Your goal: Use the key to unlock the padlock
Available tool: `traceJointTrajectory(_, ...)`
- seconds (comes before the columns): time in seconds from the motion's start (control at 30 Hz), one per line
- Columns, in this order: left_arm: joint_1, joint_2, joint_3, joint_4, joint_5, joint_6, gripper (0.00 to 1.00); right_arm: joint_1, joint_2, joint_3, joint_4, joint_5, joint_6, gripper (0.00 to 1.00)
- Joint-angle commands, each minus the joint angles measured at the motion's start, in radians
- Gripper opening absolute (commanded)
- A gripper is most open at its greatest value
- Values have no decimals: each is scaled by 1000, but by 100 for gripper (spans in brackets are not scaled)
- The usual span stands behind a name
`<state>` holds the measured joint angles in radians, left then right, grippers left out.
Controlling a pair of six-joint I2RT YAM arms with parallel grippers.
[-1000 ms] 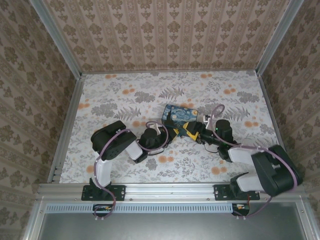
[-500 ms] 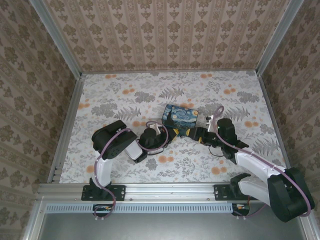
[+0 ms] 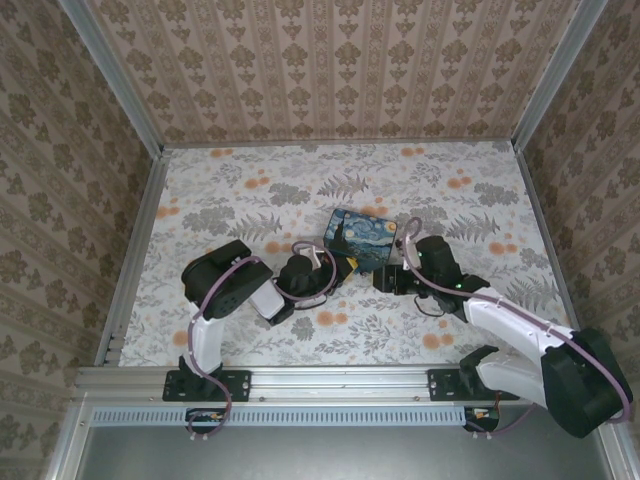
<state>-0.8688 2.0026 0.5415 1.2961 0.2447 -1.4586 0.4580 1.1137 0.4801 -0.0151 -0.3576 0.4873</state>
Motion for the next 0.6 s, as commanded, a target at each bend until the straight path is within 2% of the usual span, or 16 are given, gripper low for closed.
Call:
traceJointTrajectory(0.0, 2, -23, 8, -100, 34, -1, 0, 53, 37, 59, -87, 143, -107, 46)
traceJointTrajectory(0.17, 3, -38, 18, -140, 46, -9, 0, 125, 99, 106, -126, 270, -173, 47)
traceJointTrajectory(0.57, 3, -65, 31, -204, 62, -11, 0, 247, 233, 194, -157, 456, -264, 47)
